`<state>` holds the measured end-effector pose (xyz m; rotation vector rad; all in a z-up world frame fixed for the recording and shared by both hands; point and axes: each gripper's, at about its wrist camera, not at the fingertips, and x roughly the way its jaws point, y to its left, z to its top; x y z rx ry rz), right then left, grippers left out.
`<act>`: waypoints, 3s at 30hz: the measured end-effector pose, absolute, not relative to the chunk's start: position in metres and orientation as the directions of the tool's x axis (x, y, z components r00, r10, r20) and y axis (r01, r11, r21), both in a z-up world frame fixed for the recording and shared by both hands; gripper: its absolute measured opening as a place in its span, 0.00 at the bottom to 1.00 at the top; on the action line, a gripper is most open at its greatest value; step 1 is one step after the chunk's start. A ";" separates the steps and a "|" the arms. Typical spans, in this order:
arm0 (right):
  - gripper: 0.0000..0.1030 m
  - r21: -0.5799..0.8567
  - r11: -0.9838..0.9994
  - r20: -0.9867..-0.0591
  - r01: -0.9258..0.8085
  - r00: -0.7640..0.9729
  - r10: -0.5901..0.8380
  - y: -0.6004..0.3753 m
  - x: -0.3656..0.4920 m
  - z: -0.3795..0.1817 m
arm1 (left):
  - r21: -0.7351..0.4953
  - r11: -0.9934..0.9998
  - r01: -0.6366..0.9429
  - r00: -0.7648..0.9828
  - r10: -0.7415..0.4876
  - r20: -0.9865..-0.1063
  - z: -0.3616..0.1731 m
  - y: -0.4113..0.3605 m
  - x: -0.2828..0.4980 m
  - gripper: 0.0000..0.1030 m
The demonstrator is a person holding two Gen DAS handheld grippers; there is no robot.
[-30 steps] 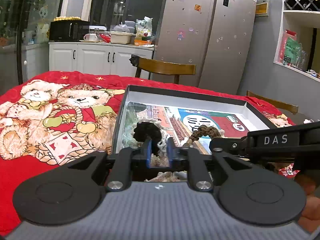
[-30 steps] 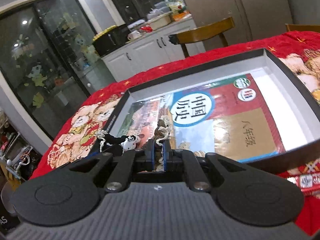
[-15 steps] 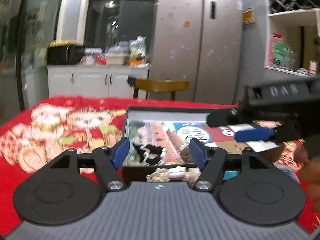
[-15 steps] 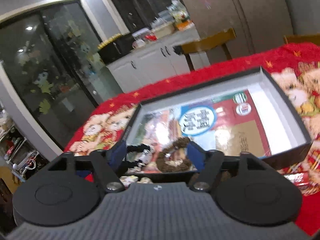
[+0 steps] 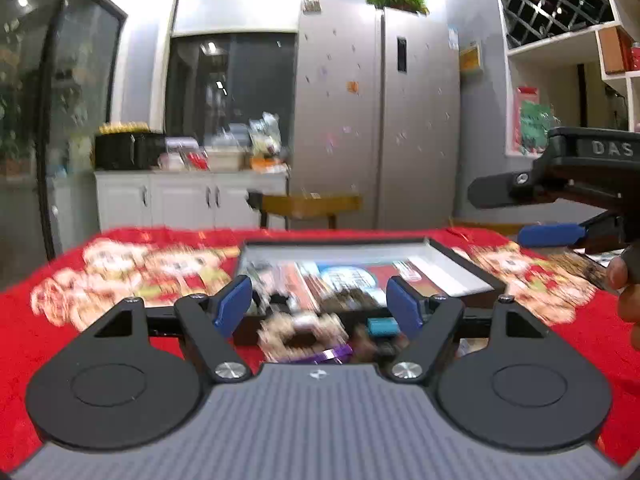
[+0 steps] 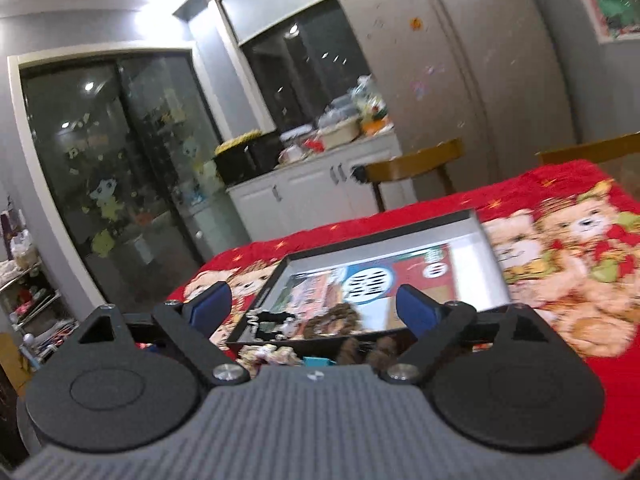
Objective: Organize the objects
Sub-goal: 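Withdraw both tools from the box back toward the remaining objects, then grasp blue binder clip with left tool while right tool grasps blue crochet ring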
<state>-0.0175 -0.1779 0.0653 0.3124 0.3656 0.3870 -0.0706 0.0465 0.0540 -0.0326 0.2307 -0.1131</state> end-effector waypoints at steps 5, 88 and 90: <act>0.96 0.341 0.909 -0.231 -0.239 0.916 0.328 -0.188 -0.037 0.057 | -0.166 0.965 0.203 0.922 -0.246 -0.299 0.054 0.045 -0.080 0.76; 0.14 0.291 0.939 -0.443 -0.181 0.845 0.300 -0.172 -0.023 -0.013 | -0.056 0.996 0.076 0.810 -0.094 -0.578 0.000 0.044 0.004 0.23; 0.14 0.291 0.939 -0.442 -0.181 0.845 0.300 -0.172 -0.023 -0.013 | -0.057 0.996 0.075 0.810 -0.094 -0.579 0.000 0.044 0.005 0.23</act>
